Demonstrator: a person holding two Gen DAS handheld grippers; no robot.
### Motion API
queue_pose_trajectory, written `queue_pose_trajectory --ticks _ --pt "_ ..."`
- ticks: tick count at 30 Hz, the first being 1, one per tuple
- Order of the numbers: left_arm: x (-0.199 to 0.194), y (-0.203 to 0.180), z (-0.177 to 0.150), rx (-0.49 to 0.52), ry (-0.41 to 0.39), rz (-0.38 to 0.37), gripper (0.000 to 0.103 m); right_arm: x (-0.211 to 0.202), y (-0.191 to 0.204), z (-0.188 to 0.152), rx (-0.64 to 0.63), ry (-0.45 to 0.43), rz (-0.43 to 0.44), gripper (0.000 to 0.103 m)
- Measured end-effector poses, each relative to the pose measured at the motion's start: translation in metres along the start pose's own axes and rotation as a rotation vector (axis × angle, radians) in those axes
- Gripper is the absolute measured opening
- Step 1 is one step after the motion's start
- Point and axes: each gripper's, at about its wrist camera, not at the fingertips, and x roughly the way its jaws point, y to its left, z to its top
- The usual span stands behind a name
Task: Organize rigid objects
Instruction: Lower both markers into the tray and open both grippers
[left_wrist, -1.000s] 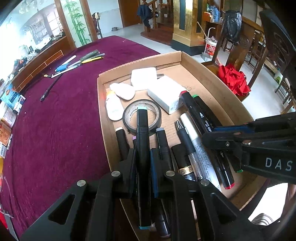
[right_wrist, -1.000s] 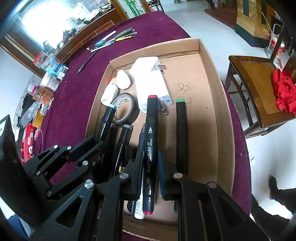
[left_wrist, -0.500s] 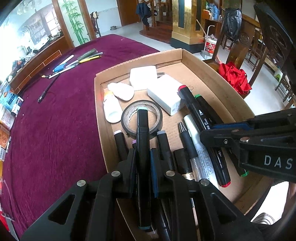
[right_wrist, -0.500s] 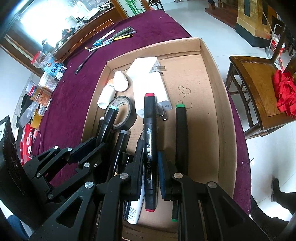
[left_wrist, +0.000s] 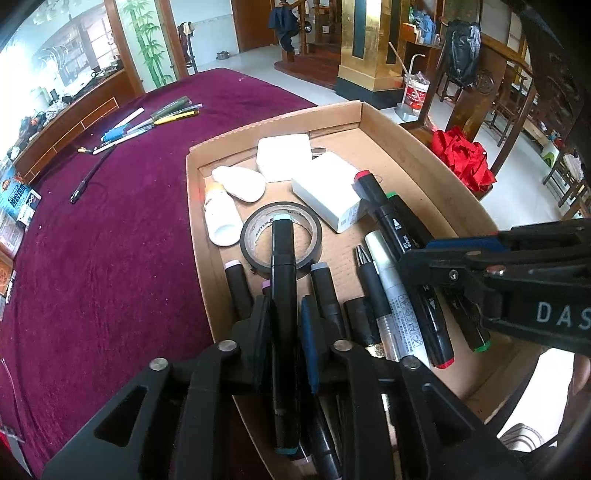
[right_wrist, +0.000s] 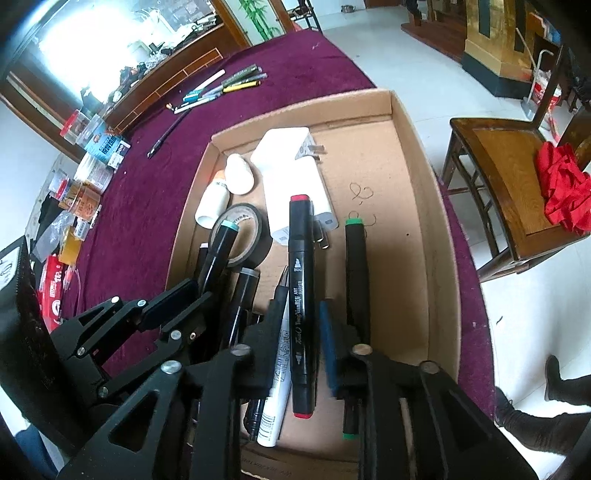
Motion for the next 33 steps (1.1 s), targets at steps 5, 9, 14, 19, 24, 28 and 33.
queue_pose_trajectory --ticks 5,9,14,19,24,28,33 --pt "-0.013 0.002 -0.002 -0.003 -0.040 -0.017 0.051 -0.013 0.003 -0.002 0.014 -0.054 -0.025 0.041" --pt "-0.034 0.008 -0.001 -0.018 -0.092 -0.045 0.067 -0.029 0.003 -0.005 0.048 -0.120 -0.042 0.044" --pt "-0.061 0.029 0.004 -0.041 -0.104 -0.031 0.070 -0.040 0.004 -0.011 0.091 -0.160 -0.046 0.047" --pt "-0.095 0.050 0.012 -0.053 -0.155 0.017 0.083 -0.042 0.013 -0.016 0.094 -0.167 -0.044 0.047" --pt "-0.125 0.062 0.022 -0.034 -0.156 -0.047 0.083 -0.047 0.025 -0.018 0.073 -0.180 -0.049 0.047" --pt "-0.153 0.056 0.021 0.035 -0.226 -0.037 0.083 -0.051 0.032 -0.018 0.064 -0.193 -0.049 0.047" --pt "-0.160 0.046 0.017 0.066 -0.262 -0.007 0.083 -0.052 0.038 -0.020 0.056 -0.196 -0.047 0.047"
